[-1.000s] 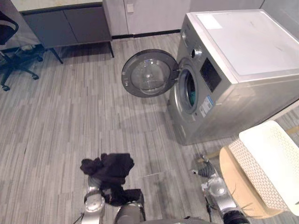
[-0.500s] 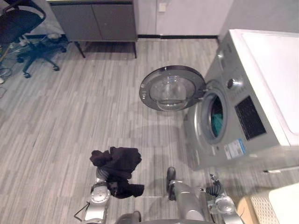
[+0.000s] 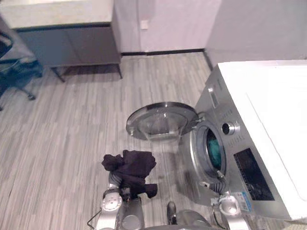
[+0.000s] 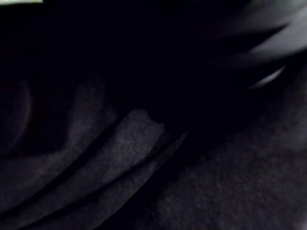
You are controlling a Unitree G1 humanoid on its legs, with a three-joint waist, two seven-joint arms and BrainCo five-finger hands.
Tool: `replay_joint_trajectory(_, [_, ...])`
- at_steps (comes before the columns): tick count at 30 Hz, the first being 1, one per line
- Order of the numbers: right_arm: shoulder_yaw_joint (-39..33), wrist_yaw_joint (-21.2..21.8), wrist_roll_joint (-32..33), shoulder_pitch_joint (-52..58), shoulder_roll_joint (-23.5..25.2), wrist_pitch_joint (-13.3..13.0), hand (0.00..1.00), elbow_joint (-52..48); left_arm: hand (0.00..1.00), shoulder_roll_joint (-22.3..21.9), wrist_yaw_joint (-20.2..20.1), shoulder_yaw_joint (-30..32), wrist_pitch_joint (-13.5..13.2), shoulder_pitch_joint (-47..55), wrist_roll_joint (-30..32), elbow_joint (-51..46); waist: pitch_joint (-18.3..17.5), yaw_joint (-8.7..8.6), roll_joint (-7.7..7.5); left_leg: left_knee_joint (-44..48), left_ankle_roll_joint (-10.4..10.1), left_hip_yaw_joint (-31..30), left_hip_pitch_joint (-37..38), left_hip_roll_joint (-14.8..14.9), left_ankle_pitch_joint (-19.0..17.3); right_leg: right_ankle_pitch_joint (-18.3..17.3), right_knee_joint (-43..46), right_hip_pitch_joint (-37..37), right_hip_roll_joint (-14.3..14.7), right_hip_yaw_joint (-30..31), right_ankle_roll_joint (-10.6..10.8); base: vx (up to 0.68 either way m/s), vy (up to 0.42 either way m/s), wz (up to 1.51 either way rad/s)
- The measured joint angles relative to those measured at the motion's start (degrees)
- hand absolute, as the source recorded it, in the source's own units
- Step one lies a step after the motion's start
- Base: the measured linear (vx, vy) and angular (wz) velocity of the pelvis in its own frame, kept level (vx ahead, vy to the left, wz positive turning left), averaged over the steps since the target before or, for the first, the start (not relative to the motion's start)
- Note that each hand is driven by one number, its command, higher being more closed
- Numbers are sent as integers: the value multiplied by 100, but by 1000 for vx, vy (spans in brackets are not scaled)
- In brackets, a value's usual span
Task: Pick up the laundry basket with both hands and put the clothes into the washing machine.
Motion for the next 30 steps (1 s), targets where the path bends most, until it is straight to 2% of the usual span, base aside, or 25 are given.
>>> replay_joint_trajectory(1, [-15,3,1,71,202,3,0,30,100,71,-1,-29,4,-18,5,15,-84,38,-252,281,71,456,74,-49,-285,-306,428,-181,-152,365,168,251,390,-135])
replay_joint_trajectory(3, [-7,6,3,169,414,8,0,26,100,249,2,-21,3,-44,5,6,-208,28,-511,313,209,1132,251,-129,-511,-461,723,-417,-347,735,362,245,369,-143])
replay_joint_trajectory(5, [8,4,7,96,473,2,0,52,100,425,2,-20,4,-61,18,0,-244,18,-597,293,335,1971,638,-74,-749,-373,769,-535,-597,633,546,140,268,-188])
replay_joint_trajectory(6, [4,3,7,-44,468,3,0,180,100,509,2,-28,4,-111,21,3,-252,9,-611,191,351,2321,806,-69,-789,-294,794,-695,-760,244,683,104,229,-175])
replay_joint_trajectory(7, [5,0,7,-145,461,2,0,314,100,565,1,-32,4,-158,20,7,-252,-8,-611,117,354,2500,879,-65,-793,-241,796,-779,-864,-132,722,94,209,-152])
replay_joint_trajectory(8, [11,1,7,-437,441,9,0,752,100,705,5,-13,3,-276,19,8,-248,-97,-605,-16,364,2874,1003,-27,-799,-107,765,-896,-1164,-1321,576,95,158,-133])
replay_joint_trajectory(9, [26,-1,8,-623,431,14,0,1032,100,811,12,10,2,-355,19,34,-245,-145,-600,-75,397,3119,1107,-3,-818,42,717,-869,-1401,-2377,324,78,123,-130])
replay_joint_trajectory(10, [33,-7,8,-713,415,14,0,1176,100,865,13,15,3,-412,19,86,-244,-127,-599,-104,410,3260,1176,11,-825,70,682,-846,-1514,-2889,198,93,26,-135])
replay_joint_trajectory(11, [53,-15,5,-889,346,13,0,1443,100,909,12,77,4,-495,19,202,-234,-145,-583,-114,418,3435,1303,39,-830,151,691,-846,-1670,-3657,5,104,-50,-132])
replay_joint_trajectory(12, [52,-21,5,-983,255,12,0,1552,100,901,11,107,6,-574,19,315,-216,-164,-552,-114,418,3498,1400,69,-830,213,710,-791,-1676,-3868,-93,120,-70,-118])
replay_joint_trajectory(13, [48,-24,4,-999,194,12,0,1569,100,914,9,118,6,-612,19,358,-179,-171,-494,-114,418,3511,1451,75,-830,217,675,-766,-1632,-3845,-99,115,-101,-82])
replay_joint_trajectory(15, [-58,-50,4,-992,-42,10,0,1619,100,823,2,160,5,-686,32,485,-87,-313,-285,-3,416,3609,1631,166,-826,209,362,-618,-1363,-3557,-88,139,-106,-73])
replay_joint_trajectory(16, [-55,-64,4,-991,-88,10,0,1663,100,810,3,195,5,-673,32,509,-76,-311,-250,197,416,3652,1625,238,-826,210,283,-583,-1281,-3445,-89,171,-91,-93])
replay_joint_trajectory(17, [-46,-102,5,-994,-161,14,0,1799,100,808,-10,207,7,-636,32,560,-34,-301,-180,862,463,3573,1555,481,-795,218,81,-416,-1078,-3189,-101,166,-107,-104])
replay_joint_trajectory(18, [-37,-104,6,-980,-207,21,0,1884,100,807,-14,208,9,-575,32,641,-13,-297,-154,1627,745,3128,1363,636,-595,252,-98,-205,-949,-2944,-154,158,-80,-109])
replay_joint_trajectory(19, [-28,-110,6,-992,-229,21,0,1926,100,804,-12,208,9,-528,32,678,3,-277,-182,2116,815,2723,1105,677,-536,276,-201,-77,-918,-2816,-179,143,-43,-117])
replay_joint_trajectory(20, [14,-137,9,-1015,-216,25,0,1994,100,784,-21,196,9,-476,30,688,42,-219,-259,2387,600,2085,856,465,-902,289,-280,46,-930,-2472,-173,138,42,-134])
replay_joint_trajectory(21, [-4,-161,10,-1035,-260,25,0,2036,100,740,-45,192,9,-481,29,719,49,-127,-278,2255,462,1596,632,289,-1055,363,-339,84,-932,-2221,-158,177,80,-135])
replay_joint_trajectory(24, [-79,-233,10,-1148,-299,25,0,2085,100,653,-92,140,8,-545,28,732,164,-134,-255,1234,331,621,223,-35,-1059,434,-403,187,-929,-1687,-35,154,176,-107])
replay_joint_trajectory(25, [-79,-240,11,-1153,-310,19,0,2128,100,635,-87,138,6,-545,28,734,178,-131,-230,692,156,321,256,-104,-907,445,-397,205,-914,-1557,36,116,285,-106])
replay_joint_trajectory(26, [-71,-247,14,-1154,-404,12,0,2174,100,594,-78,114,6,-546,28,739,187,-137,-51,18,37,31,306,-50,-249,405,-374,229,-780,-1398,213,116,300,-93])
replay_joint_trajectory(27, [-74,-250,15,-1202,-381,15,0,2227,100,621,-76,85,5,-584,32,789,259,-122,-54,177,-71,82,297,-42,-284,335,-296,230,-767,-1281,325,108,286,-70])
replay_joint_trajectory(29, [-62,-251,28,-1104,-239,10,0,2211,100,771,19,-20,12,-814,35,815,296,-144,-252,282,22,222,242,-285,-343,239,-19,17,-1106,-1185,468,69,222,-17])
replay_joint_trajectory(30, [-61,-251,65,-1079,-239,10,0,2212,100,809,46,-56,12,-914,66,678,359,-145,-295,427,147,267,133,-401,-427,155,246,-141,-1251,-1166,575,6,185,3])
